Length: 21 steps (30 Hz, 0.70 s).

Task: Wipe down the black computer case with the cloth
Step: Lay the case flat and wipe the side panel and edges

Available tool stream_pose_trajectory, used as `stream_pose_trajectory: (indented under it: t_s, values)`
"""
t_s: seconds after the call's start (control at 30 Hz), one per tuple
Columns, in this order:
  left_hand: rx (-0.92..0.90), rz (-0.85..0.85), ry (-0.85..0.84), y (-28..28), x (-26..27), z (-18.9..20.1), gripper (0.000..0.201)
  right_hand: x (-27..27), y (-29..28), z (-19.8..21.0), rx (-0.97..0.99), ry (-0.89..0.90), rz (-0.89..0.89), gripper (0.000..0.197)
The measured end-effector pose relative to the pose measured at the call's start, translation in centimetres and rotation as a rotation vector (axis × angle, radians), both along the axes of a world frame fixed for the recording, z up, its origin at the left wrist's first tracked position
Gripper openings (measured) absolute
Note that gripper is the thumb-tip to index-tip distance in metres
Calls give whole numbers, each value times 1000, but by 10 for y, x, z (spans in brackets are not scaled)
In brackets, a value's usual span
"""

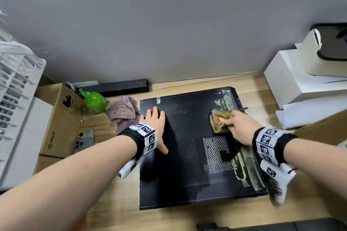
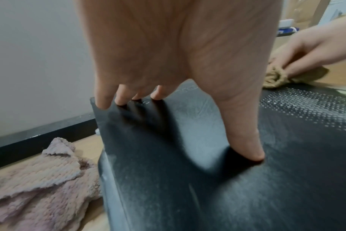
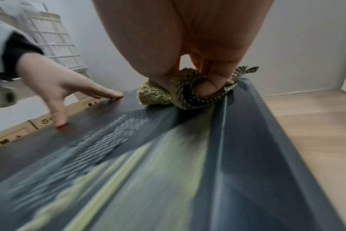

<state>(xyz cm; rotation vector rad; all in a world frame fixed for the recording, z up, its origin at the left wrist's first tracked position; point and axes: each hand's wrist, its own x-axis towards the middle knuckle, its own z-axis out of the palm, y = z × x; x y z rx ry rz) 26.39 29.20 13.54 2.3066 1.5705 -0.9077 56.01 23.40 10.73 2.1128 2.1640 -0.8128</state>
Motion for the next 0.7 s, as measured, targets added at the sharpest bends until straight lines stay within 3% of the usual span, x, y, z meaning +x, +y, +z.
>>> stream_pose_trajectory:
  t_s: [0.33,0.57,0.7]
  values:
    - [38,-31,119,7,18,-2,144,18,119,-6,44,71,-12,28]
    - [30,-26,81,5,15,-2,147,23,114,-3,70,148,-29,28]
    - [24,-18,58,3,17,1,143,28,85,-2,52,137,50,31]
